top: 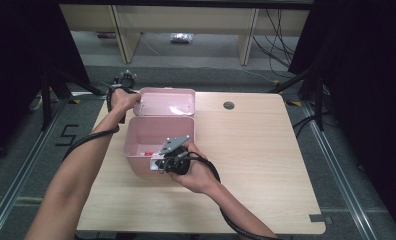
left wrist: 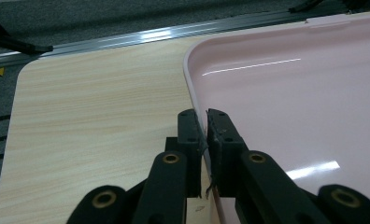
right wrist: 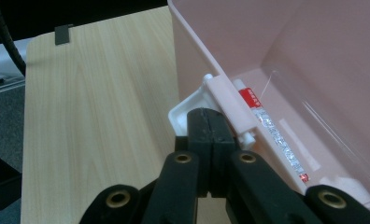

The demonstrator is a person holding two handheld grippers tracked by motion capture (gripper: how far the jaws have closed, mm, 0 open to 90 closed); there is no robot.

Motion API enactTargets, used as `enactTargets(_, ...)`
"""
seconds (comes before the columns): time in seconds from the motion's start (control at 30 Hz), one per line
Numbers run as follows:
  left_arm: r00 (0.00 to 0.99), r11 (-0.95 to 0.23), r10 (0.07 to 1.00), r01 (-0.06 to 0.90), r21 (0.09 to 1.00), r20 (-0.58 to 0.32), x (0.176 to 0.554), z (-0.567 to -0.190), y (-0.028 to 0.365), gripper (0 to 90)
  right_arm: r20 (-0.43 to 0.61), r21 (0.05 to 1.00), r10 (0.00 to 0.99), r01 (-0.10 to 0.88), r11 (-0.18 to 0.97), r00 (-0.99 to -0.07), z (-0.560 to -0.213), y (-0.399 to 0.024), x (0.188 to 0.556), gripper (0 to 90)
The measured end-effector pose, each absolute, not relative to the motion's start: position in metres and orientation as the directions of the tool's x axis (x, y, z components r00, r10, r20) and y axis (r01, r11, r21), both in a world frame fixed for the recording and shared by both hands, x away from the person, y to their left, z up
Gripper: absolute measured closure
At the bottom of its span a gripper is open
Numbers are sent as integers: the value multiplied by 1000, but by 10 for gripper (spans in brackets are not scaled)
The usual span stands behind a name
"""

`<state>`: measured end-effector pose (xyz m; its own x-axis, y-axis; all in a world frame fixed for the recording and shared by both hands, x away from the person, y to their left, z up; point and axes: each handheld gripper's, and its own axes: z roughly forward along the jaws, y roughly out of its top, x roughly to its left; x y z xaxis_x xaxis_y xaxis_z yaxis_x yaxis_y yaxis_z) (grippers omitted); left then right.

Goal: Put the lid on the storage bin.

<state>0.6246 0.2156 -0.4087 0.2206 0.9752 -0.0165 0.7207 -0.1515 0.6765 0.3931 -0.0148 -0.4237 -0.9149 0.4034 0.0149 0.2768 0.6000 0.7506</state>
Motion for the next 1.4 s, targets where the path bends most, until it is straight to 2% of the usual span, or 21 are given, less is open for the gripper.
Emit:
enactTargets(0.33, 223, -155, 975, 713, 684, -12, 622, -405, 216, 846, 7, 757, 407, 271, 595, -913, -425, -13, 393, 900)
enactTargets(0.63, 224, -147, 974, 704, 695, -21, 619, -400, 216, 848, 35, 739, 418, 305, 601, -908, -423, -14, 390, 900)
enactTargets(0.77, 234, -152, 972, 697, 701, -21, 619, -398, 217, 849, 26, 741, 412, 294, 604, -911, -423, -14, 390, 900)
enactTargets(0.83, 229, -151, 973, 698, 700, -19, 618, -397, 217, 849, -8, 748, 391, 254, 613, -921, -424, -14, 393, 900)
enactTargets(1.2, 230, -140, 973, 686, 714, -31, 615, -394, 217, 852, -5, 747, 390, 256, 613, -921, -424, -14, 392, 900)
enactTargets(1.4, 223, -124, 974, 681, 722, -43, 613, -392, 218, 855, 24, 751, 414, 290, 593, -910, -425, -13, 389, 900)
